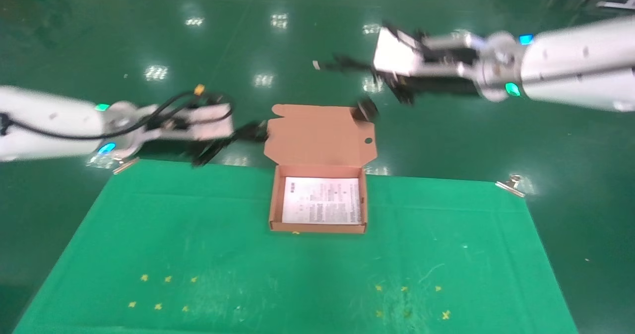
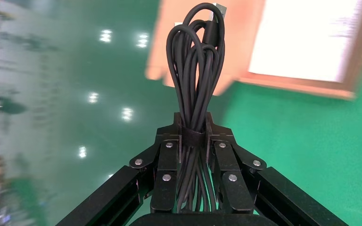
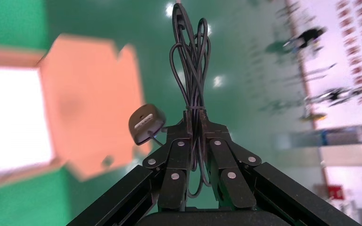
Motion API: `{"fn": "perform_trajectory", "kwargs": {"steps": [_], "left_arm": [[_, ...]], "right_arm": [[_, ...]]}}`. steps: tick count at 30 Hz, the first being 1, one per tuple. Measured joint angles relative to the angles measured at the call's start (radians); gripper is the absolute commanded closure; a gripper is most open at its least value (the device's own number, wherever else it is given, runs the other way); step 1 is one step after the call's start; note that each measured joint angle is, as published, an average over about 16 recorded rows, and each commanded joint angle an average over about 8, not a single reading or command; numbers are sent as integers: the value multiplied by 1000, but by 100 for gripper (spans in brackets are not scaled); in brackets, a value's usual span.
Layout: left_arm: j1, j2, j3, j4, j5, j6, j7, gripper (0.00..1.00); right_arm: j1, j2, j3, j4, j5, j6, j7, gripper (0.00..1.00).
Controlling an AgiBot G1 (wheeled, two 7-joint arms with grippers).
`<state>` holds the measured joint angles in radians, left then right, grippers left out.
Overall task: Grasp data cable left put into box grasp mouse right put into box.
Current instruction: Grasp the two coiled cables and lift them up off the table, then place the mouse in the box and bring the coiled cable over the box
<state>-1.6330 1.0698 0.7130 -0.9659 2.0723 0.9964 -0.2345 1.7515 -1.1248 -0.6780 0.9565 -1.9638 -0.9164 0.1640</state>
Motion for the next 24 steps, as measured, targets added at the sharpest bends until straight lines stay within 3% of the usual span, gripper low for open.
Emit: {"fn": "perform_trajectory", "kwargs": {"steps": [10, 24], "left_arm": [[-42, 24, -13, -41, 68, -81, -52, 100], [-45, -31, -18, -69, 125, -73, -99, 100]], "right_arm": [[96, -138, 26, -176, 72, 84, -140, 100], [87, -189, 26, -236, 115, 95, -195, 100]]}}
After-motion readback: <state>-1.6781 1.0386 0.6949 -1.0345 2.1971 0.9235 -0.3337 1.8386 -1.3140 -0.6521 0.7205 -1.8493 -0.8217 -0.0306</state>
